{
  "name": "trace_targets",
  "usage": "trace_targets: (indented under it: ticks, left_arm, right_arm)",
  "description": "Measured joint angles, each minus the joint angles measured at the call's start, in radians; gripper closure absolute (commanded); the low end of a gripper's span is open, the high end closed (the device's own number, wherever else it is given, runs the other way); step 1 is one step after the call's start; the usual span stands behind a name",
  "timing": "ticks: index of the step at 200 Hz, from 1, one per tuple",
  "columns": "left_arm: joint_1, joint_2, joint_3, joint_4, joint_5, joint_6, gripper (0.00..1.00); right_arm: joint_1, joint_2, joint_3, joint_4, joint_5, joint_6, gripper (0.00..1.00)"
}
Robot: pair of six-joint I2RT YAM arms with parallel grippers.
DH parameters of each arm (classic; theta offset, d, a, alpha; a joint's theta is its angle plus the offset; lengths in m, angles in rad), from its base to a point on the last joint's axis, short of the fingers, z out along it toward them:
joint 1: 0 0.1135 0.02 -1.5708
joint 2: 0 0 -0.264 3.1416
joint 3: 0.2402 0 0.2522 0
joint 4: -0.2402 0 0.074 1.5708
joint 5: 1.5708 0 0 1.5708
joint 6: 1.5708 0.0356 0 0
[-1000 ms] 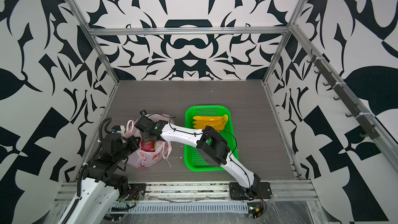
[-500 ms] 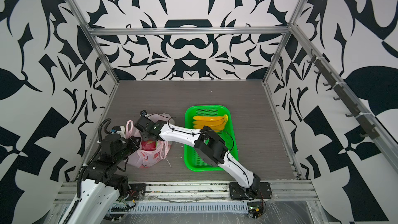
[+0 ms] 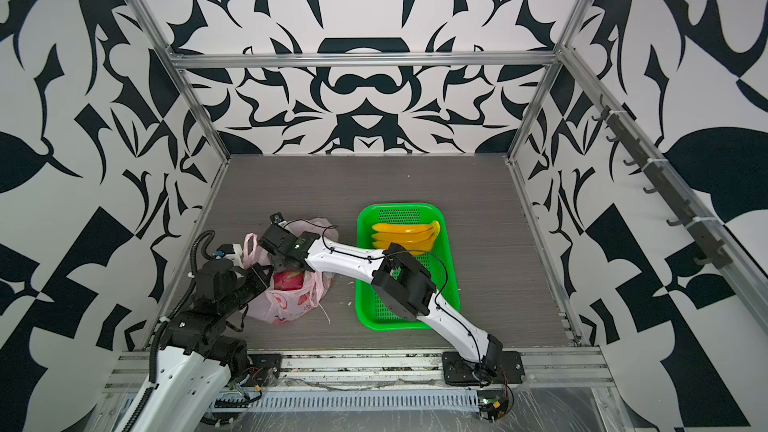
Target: Untie the knot of the plastic bag and take out the fruit
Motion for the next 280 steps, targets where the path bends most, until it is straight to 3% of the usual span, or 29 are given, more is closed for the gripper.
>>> trace_targets:
  ticks: [61,128,188,280]
  left_arm:
    - [0.000,0.001,-0.003,0.002,0.003,0.000,1.00]
    - [0.000,0.001,-0.005,0.007,0.003,0.000,1.00]
    - [0.000,0.006,-0.016,0.031,0.003,0.000,1.00]
    - [0.000,0.068,-0.018,0.105,0.003,0.000,1.00]
  right_arm:
    - [0.000,0.029,0.028,-0.004,0.004,0.016,0.28]
    - [-0.001,0.034,0.032,0.002,0.011,0.022,0.44]
    - [-0.005,0.034,0.032,0.007,0.009,0.022,0.52]
    - [-0.008,-0.008,-0.020,0.016,0.008,0.009,0.54]
